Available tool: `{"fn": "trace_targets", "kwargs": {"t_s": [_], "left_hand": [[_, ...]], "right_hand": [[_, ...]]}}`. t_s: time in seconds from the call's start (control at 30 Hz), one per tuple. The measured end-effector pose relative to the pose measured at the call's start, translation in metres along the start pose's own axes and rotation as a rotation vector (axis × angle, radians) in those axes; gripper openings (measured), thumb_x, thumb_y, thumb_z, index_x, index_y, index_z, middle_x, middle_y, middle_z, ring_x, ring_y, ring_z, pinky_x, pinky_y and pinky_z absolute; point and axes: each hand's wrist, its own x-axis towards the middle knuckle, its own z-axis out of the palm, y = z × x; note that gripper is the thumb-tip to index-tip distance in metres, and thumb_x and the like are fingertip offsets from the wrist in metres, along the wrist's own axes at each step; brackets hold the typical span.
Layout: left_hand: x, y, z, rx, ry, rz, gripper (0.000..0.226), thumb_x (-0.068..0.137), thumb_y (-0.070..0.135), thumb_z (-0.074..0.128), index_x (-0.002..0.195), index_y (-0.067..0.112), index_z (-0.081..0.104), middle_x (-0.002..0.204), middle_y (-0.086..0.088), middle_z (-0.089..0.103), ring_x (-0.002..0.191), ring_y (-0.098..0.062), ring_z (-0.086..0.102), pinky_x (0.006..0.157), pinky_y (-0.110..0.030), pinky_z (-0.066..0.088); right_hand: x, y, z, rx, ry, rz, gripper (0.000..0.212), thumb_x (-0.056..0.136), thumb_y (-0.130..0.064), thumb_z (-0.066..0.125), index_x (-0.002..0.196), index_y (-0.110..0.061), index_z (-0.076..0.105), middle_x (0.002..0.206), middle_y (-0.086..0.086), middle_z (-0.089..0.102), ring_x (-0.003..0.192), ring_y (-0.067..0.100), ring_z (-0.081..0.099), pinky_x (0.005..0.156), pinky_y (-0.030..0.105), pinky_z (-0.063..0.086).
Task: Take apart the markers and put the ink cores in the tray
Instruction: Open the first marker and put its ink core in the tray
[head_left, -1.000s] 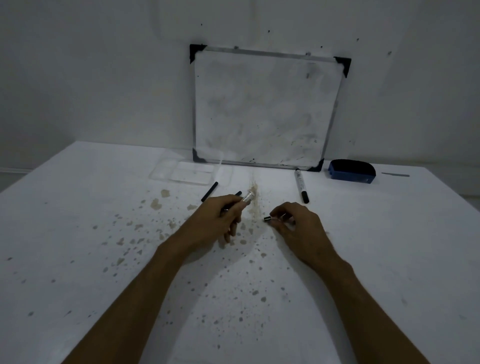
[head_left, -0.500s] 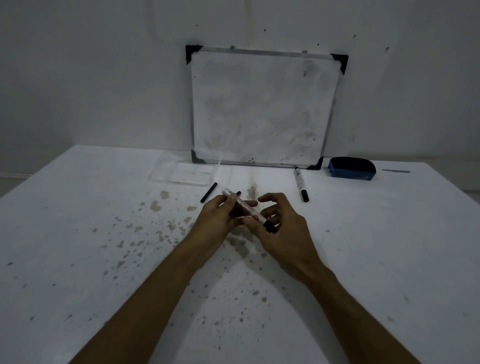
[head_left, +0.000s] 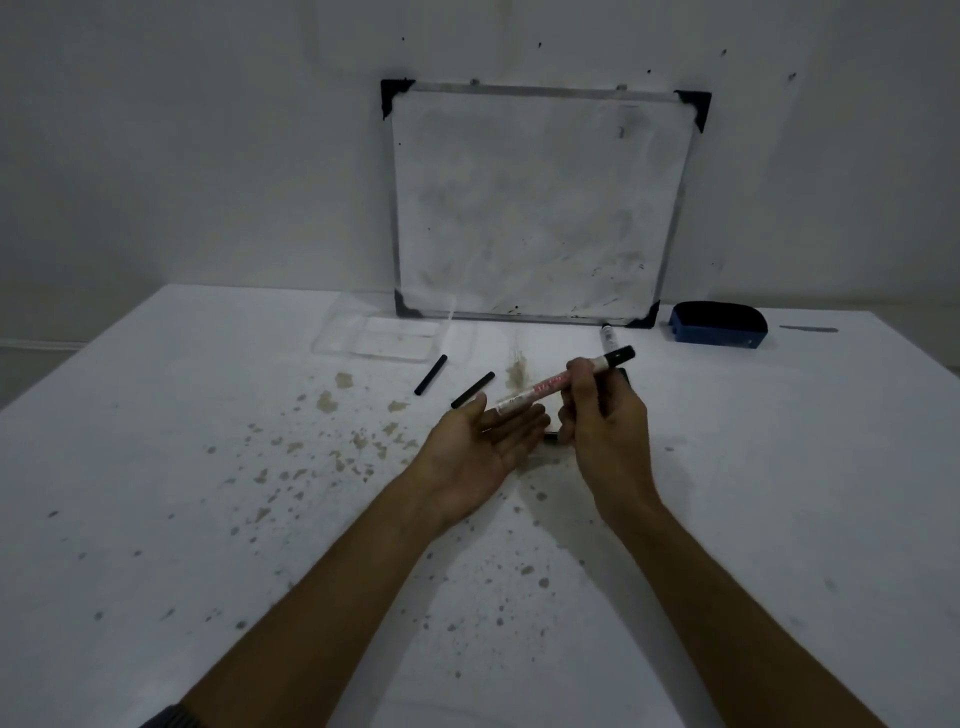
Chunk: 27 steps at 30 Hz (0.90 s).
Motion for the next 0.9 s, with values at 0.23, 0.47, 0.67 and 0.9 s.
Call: {"fn": "trace_targets", "kwargs": {"t_s": [0.23,0.47,0.67,0.9], "left_hand": [[-0.002,0.004,-0.001,-0.031,-0.026,-0.021,0.048,0.113,0.032,0.037,0.115,-0.004,0.068,0.079,-0.017,0.077,0.064,-0.023,0.076,0.057,-0.029,0.062],[0.003,0.004,-0.004,0.089,-0.061,0.006,0.043,0.110,0.023,0.048,0.092,-0.004,0.076,0.090,-0.019,0.080,0.076,-0.024,0.080,0.067,-0.032,0.065],[0.005,0.022,-0.015,0.378,-0.086,0.058,0.026,0.105,0.022,0.060,0.108,-0.001,0.071,0.081,-0.009,0.074,0.063,-0.016,0.069,0.057,-0.024,0.059],[0.004,0.049,-0.040,0.899,0.021,0.387,0.021,0.104,0.024,0.062,0.102,0.024,0.083,0.085,-0.001,0.077,0.068,-0.010,0.069,0.062,-0.021,0.057]], "right_hand": [[-0.017,0.002,0.014,-0.337,-0.175,-0.170,0.026,0.103,-0.042,0.049,0.105,-0.021,0.063,0.077,-0.017,0.070,0.069,0.001,0.068,0.058,0.016,0.053],[-0.015,0.000,0.011,-0.262,-0.085,-0.158,0.016,0.100,-0.050,0.050,0.099,-0.039,0.062,0.084,-0.011,0.072,0.079,0.006,0.071,0.062,0.027,0.061],[0.006,0.004,-0.011,0.116,0.034,0.082,0.027,0.101,-0.039,0.057,0.096,-0.015,0.069,0.065,-0.005,0.046,0.051,0.006,0.036,0.043,0.022,0.032],[0.016,0.006,-0.035,-0.010,0.029,0.078,0.013,0.094,-0.026,0.070,0.101,-0.015,0.070,0.080,-0.001,0.077,0.065,0.010,0.068,0.059,0.021,0.054]]}}
